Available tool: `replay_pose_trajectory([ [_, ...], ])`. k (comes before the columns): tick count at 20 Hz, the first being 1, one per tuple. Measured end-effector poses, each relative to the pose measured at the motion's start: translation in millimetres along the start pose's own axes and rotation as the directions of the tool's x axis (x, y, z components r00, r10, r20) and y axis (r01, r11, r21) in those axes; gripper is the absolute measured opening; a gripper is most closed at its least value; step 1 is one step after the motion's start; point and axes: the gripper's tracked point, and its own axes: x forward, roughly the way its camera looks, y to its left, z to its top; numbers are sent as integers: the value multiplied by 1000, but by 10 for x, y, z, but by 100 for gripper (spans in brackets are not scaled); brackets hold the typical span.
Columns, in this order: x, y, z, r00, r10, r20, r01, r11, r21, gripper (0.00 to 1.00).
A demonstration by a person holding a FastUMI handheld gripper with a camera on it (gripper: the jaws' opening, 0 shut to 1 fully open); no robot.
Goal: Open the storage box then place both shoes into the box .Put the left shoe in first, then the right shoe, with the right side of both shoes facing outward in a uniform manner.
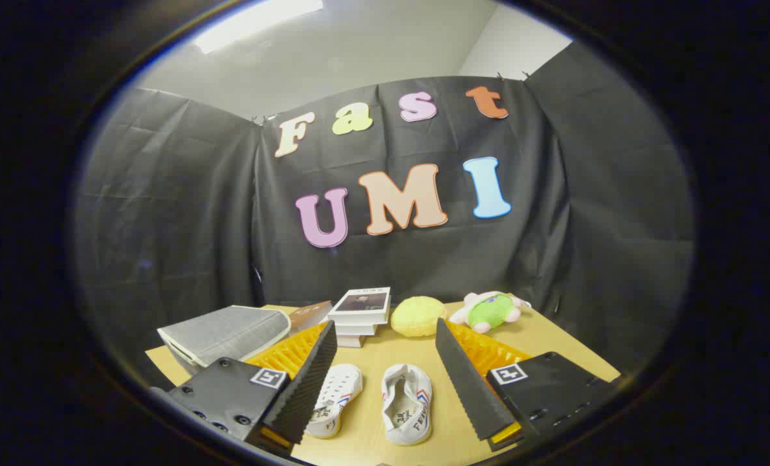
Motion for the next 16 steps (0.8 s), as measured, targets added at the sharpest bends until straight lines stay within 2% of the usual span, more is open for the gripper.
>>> replay_pose_trajectory([
  [16, 91, 672, -155, 991, 135, 12, -135, 982, 134, 98],
])
